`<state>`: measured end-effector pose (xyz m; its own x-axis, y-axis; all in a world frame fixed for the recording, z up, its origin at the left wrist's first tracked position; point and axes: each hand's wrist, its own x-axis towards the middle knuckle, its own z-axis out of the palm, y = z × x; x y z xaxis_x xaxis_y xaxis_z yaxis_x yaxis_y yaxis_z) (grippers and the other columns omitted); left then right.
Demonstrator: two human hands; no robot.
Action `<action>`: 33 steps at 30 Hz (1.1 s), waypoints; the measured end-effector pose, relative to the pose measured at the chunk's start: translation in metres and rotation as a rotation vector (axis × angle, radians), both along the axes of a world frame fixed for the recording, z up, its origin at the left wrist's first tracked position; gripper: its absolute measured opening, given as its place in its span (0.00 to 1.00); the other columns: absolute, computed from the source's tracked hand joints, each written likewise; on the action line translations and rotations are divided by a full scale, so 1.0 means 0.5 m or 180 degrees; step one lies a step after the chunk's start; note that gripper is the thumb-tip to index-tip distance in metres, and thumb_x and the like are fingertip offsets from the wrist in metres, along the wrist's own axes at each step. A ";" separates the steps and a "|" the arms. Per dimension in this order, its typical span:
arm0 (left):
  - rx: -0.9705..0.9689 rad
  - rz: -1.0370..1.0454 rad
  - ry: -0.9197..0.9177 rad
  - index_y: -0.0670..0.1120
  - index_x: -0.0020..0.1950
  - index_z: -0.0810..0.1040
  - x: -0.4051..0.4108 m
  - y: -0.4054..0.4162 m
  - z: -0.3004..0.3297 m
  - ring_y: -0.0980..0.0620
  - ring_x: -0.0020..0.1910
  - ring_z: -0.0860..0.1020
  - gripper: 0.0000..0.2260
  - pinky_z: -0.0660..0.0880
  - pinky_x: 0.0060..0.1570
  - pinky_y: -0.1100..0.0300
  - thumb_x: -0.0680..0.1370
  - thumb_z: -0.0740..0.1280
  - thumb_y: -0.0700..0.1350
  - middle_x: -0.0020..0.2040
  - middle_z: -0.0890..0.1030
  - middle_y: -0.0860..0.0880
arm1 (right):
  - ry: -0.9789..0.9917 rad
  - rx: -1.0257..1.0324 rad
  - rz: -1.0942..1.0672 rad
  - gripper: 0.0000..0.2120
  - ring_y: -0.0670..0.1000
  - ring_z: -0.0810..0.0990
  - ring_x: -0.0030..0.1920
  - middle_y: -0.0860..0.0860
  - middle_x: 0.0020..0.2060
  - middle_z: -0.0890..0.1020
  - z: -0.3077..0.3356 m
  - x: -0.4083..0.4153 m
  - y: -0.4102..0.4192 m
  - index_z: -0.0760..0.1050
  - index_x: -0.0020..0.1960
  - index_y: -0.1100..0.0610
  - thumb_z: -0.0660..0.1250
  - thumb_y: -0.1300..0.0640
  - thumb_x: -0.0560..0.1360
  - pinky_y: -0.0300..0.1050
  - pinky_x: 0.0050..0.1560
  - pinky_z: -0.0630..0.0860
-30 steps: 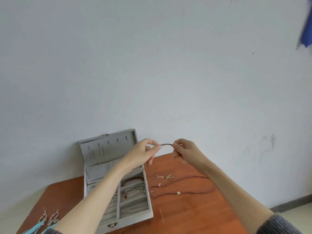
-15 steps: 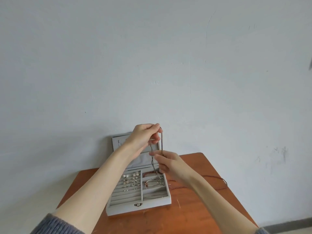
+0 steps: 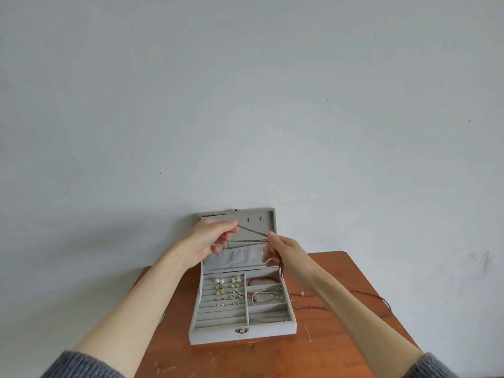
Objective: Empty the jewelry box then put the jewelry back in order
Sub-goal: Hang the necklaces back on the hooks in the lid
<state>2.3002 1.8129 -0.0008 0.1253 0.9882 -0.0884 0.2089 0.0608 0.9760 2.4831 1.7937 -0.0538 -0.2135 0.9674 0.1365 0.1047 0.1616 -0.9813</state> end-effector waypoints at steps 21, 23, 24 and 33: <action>0.1985 -0.0149 0.3862 0.49 0.35 0.68 -0.038 0.186 -0.098 0.48 0.37 0.74 0.18 0.64 0.33 0.59 0.81 0.51 0.56 0.33 0.75 0.52 | -0.1957 0.0767 -0.0129 0.14 0.46 0.64 0.26 0.48 0.27 0.66 -0.020 -0.040 0.228 0.68 0.39 0.58 0.53 0.56 0.81 0.41 0.31 0.62; 0.2271 -0.0284 0.4414 0.49 0.44 0.72 -0.036 0.201 -0.098 0.46 0.44 0.78 0.18 0.66 0.37 0.58 0.81 0.49 0.57 0.43 0.80 0.49 | -0.1885 0.0659 -0.0142 0.15 0.47 0.63 0.29 0.49 0.30 0.66 -0.025 -0.037 0.247 0.65 0.38 0.58 0.53 0.54 0.81 0.41 0.33 0.62; 0.2462 -0.0302 0.4658 0.48 0.46 0.73 -0.035 0.205 -0.095 0.46 0.46 0.79 0.19 0.65 0.36 0.58 0.81 0.48 0.57 0.45 0.81 0.49 | -0.1873 0.0605 -0.0107 0.15 0.48 0.63 0.30 0.49 0.31 0.66 -0.028 -0.035 0.254 0.65 0.39 0.59 0.52 0.53 0.81 0.42 0.35 0.62; 0.2308 0.0941 0.4601 0.48 0.48 0.79 0.004 0.235 -0.111 0.44 0.46 0.80 0.20 0.65 0.36 0.59 0.81 0.51 0.55 0.45 0.82 0.46 | -0.2425 0.0954 -0.0634 0.18 0.56 0.69 0.37 0.50 0.30 0.71 -0.035 -0.063 0.289 0.59 0.34 0.53 0.50 0.50 0.81 0.46 0.38 0.63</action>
